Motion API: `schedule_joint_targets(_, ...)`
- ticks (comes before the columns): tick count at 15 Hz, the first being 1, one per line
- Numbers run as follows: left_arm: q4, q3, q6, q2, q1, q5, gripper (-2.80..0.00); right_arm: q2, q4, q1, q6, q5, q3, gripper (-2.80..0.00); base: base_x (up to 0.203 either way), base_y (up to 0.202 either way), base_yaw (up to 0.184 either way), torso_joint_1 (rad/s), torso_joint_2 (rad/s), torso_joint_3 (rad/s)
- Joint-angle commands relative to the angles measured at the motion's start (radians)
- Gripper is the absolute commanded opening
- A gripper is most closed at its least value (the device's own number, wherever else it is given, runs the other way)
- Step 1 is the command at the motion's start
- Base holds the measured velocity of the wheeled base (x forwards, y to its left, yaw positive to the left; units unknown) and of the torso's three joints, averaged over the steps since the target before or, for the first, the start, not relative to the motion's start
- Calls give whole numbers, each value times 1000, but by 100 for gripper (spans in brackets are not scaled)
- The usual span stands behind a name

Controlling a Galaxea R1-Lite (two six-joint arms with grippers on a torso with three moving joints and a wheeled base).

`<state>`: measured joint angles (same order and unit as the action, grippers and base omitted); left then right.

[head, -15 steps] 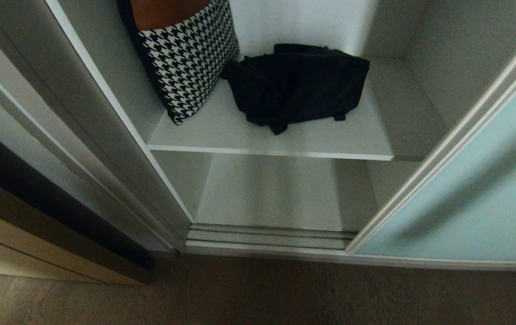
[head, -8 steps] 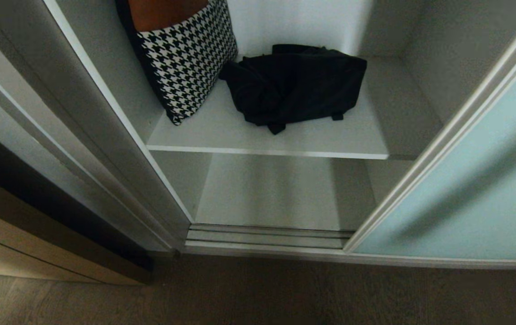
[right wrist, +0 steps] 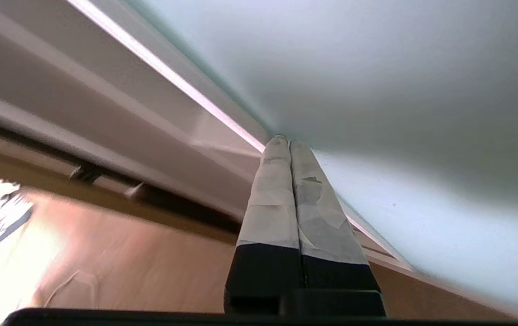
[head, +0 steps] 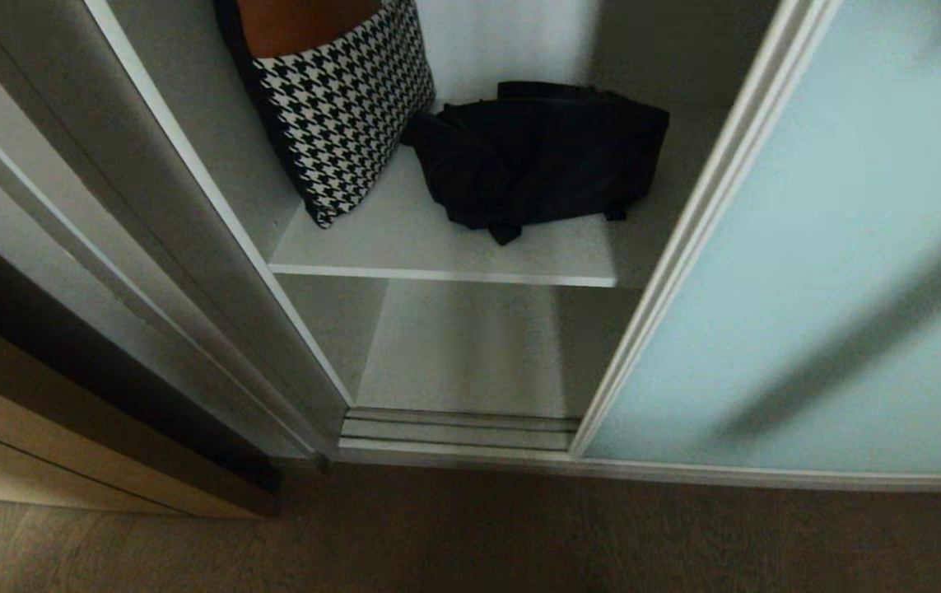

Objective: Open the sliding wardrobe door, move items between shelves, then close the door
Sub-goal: Open the door

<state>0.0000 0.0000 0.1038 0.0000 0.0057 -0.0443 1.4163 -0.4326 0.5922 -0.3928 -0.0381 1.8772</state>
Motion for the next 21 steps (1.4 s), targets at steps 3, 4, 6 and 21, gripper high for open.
schedule_joint_targets(3, 0, 0, 0, 2, 0, 0, -280, -10, 13, 256, 31, -183, 19, -280, 0, 0, 0, 0, 0, 0)
schedule_joint_targets(4, 0, 0, 0, 2, 0, -1, -280, -52, 10, 270, 70, -205, 11, -280, 0, 0, 0, 0, 0, 0)
schedule_joint_targets(6, 0, 0, 0, 2, 0, -2, -280, -128, 6, 253, 104, -245, -25, -280, 0, 0, 0, 0, 0, 0)
schedule_joint_targets(21, 0, 0, 0, 2, 0, -1, -280, -234, 100, -413, 91, -50, -257, -280, 0, 0, 0, 0, 0, 0)
